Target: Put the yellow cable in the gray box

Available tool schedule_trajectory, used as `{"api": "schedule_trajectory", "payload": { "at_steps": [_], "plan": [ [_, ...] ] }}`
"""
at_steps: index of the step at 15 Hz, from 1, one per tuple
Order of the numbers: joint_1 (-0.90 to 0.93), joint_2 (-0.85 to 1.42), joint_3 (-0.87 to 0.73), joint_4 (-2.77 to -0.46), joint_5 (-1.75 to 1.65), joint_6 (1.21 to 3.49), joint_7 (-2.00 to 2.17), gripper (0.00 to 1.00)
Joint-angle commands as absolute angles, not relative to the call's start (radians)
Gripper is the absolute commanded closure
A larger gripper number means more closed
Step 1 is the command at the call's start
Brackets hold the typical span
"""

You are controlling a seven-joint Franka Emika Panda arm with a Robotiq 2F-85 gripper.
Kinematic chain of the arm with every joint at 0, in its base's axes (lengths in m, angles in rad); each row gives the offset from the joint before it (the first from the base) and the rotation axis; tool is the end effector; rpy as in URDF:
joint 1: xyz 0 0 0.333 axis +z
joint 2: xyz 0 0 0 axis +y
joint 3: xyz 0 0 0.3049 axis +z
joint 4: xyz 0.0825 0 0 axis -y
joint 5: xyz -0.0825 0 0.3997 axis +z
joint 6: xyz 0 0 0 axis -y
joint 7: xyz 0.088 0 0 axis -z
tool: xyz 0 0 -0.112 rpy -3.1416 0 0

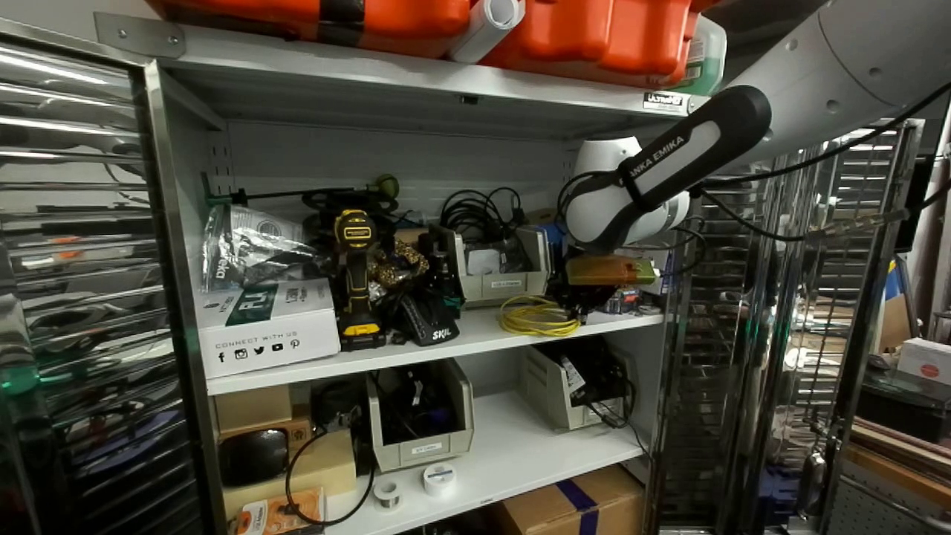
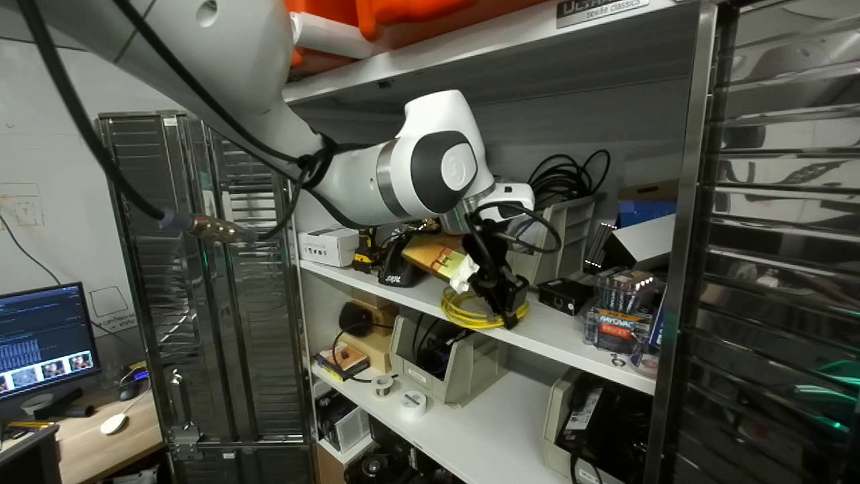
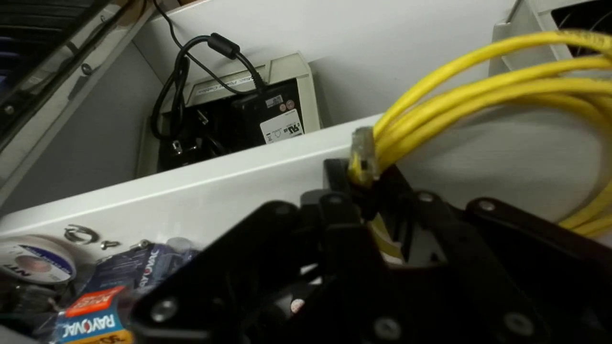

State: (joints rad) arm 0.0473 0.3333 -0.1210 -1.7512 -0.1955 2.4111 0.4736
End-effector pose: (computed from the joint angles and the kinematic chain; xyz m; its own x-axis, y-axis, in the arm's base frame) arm 0.6841 -0.0454 0.3934 0.8570 -0.3627 0.3660 -0.4060 -0.9127 0.0462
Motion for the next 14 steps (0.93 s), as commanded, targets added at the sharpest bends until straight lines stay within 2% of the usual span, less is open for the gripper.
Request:
{"api": "schedule_trajectory", "payload": {
  "at_steps": [1,8,14],
  "plan": [
    [0.074,0.293,-0.135,-1.774,-0.234,2.343,0.503,0.87],
    [0.104,0.120,-0.137,-1.978,-0.410,2.495,0.645,0.86],
    [0.100,-0.002,-0.141,-2.056,-0.781,2.661,1.059,0.86]
  ]
}}
